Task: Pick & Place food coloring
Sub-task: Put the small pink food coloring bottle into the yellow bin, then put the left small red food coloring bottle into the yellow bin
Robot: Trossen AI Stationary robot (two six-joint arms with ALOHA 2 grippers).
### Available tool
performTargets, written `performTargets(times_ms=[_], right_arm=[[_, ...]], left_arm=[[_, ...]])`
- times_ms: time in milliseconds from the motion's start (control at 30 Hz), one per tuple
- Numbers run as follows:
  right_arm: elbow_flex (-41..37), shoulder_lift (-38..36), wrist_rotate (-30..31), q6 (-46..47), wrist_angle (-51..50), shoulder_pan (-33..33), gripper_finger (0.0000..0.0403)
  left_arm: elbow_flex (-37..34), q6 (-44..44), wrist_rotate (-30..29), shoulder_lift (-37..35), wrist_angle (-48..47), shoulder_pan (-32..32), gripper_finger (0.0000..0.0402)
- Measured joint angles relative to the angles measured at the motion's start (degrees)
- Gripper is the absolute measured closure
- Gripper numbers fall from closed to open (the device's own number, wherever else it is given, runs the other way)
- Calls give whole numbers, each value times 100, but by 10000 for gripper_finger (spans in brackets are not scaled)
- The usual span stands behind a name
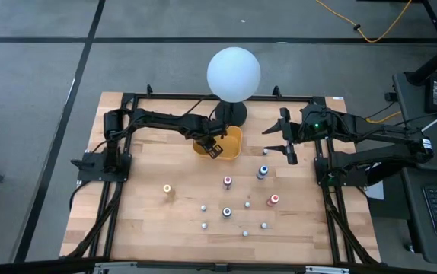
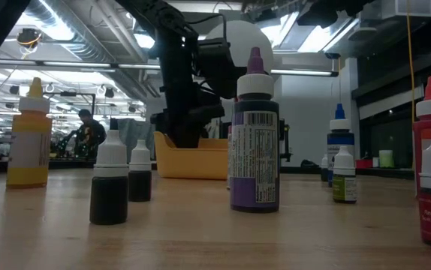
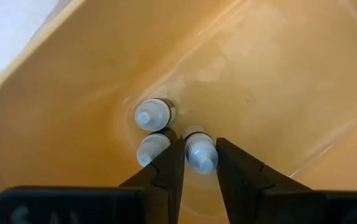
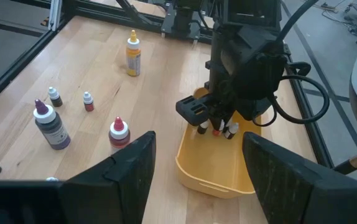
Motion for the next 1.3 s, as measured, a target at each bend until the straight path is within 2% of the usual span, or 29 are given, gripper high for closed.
performTargets(times_ms=[667, 1033, 1300], right_arm=[[0, -2, 0, 0, 0, 0, 162], [-2, -2, 0, 0, -2, 0, 162], [-2, -4, -1, 2, -14, 2, 162]], left_arm=[[0, 151, 55, -4, 0, -15, 312], [0, 149, -75, -29, -11, -15, 247], [361, 190, -222, -434, -335, -73, 243]])
